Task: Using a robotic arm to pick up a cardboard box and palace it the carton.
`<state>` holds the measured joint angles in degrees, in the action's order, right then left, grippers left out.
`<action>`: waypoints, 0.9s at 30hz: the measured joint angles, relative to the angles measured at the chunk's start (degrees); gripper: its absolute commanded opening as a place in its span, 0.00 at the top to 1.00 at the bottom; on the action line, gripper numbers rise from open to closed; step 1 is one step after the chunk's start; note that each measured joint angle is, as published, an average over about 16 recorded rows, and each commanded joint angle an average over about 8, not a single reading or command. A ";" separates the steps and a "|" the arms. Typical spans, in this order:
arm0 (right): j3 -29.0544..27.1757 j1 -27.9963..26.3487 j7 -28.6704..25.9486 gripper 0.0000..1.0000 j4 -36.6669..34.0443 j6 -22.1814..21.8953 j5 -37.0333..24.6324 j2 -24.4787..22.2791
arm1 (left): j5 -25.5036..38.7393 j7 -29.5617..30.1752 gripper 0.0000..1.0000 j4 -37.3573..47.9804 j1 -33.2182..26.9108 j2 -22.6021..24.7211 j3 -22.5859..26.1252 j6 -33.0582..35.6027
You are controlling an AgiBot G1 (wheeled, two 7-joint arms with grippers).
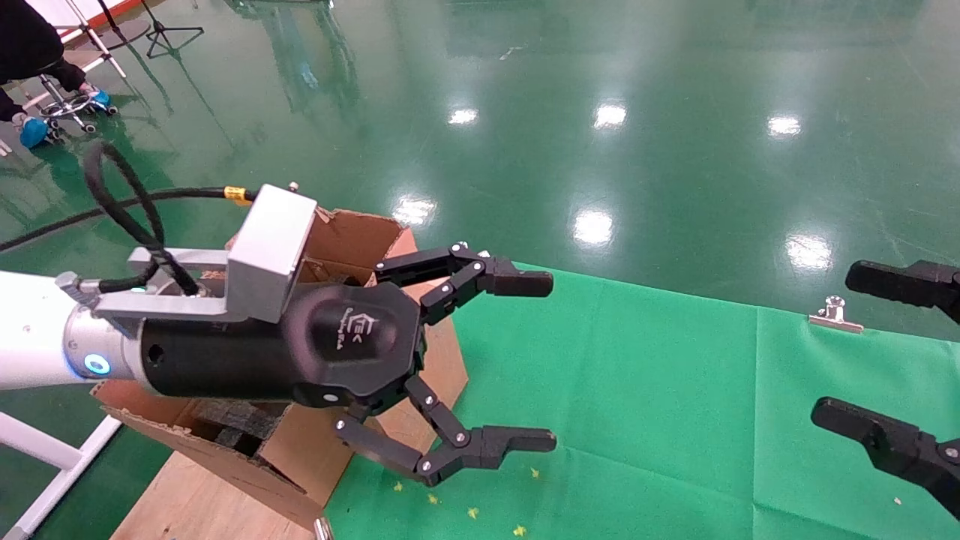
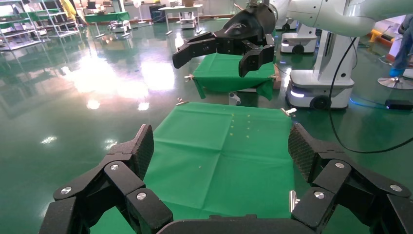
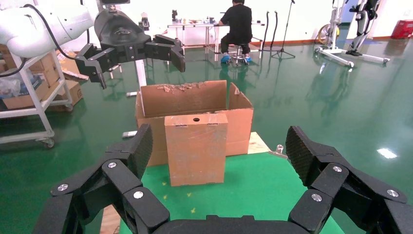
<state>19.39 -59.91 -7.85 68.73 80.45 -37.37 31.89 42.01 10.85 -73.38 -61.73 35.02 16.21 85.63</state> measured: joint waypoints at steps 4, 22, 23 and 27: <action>0.00 0.00 0.00 0.00 0.00 0.00 0.00 0.00 | 0.00 0.00 0.00 0.00 0.00 0.00 0.00 0.00; 0.00 0.00 0.00 0.98 0.00 0.00 0.00 0.00 | 3.07 0.36 0.00 -0.76 -1.14 -1.45 0.45 -0.72; 0.00 0.00 0.00 1.00 0.00 0.00 0.00 0.00 | 3.74 0.53 0.00 -0.88 -1.42 -1.72 0.56 -0.91; 0.00 0.00 0.00 1.00 0.00 -0.01 0.00 0.00 | 6.75 1.27 0.00 -1.41 -2.69 -3.01 1.10 -1.80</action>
<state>19.39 -59.91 -7.85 68.73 80.44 -37.37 31.89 48.76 12.12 -74.79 -64.41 32.02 17.31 83.82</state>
